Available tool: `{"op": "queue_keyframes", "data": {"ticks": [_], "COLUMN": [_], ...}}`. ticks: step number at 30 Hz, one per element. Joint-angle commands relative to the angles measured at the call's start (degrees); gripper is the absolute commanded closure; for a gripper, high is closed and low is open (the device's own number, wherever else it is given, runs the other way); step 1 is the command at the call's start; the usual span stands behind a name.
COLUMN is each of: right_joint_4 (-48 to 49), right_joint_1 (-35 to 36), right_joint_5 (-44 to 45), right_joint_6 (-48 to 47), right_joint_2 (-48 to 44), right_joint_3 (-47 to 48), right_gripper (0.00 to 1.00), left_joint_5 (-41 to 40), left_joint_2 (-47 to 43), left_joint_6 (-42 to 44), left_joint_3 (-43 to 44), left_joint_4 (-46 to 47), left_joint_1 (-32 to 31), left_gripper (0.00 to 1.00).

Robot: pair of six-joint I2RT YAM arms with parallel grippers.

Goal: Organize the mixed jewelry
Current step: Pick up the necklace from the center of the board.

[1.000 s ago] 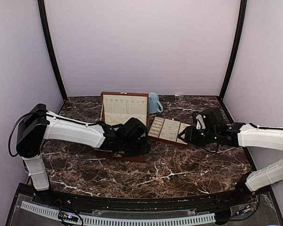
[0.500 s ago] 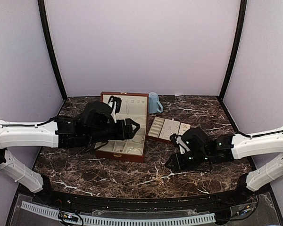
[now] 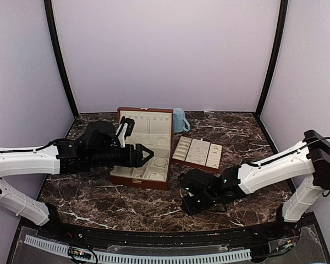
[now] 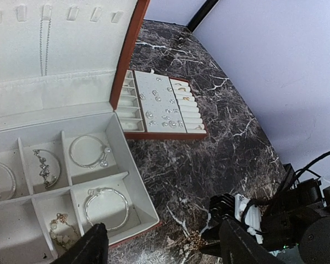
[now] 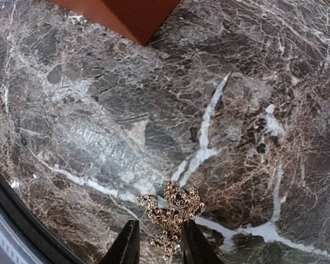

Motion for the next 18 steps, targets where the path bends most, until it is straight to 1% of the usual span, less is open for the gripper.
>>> {"op": "queue_keyframes", "data": {"ticks": [1,6,8,11,14,16,18], "right_joint_4": [-2.03,-2.89,-3.04,-2.94,-3.01,-3.47,-4.86], "right_joint_1": [1.50,2.26,2.88,4.07,5.27,5.75,5.86], "right_joint_5": [3.40,3.38,3.50,3.43,4.11,5.13,6.92], "right_joint_6": [-0.31,-0.88,-1.05,-1.60,-2.40,-2.49,-1.80], "right_joint_2": [3.17,5.50,6.38,7.73,9.17,10.04,10.73], "right_joint_3": [3.10,5.13,5.59,6.44,8.42,9.74,11.14], "right_gripper": [0.74,0.78,0.78,0.75,0.76,0.82,0.93], "left_joint_5": [4.12,4.84,5.17,5.33,5.04,4.99,4.91], "left_joint_2": [-1.17,-1.26,-1.17,-1.08,-1.22,-1.25,-1.38], "left_joint_6": [2.19,1.17,0.94,0.88,0.63,0.38,0.10], "left_joint_3": [0.06,-1.16,-1.35,-1.44,-1.74,-1.92,-2.13], "left_joint_4": [-0.89,1.24,1.62,1.72,1.85,1.94,1.99], "left_joint_1": [0.67,1.06,1.14,1.29,1.28,1.34,1.36], "left_gripper": [0.28,0.28,0.28,0.28,0.28,0.28,0.28]}}
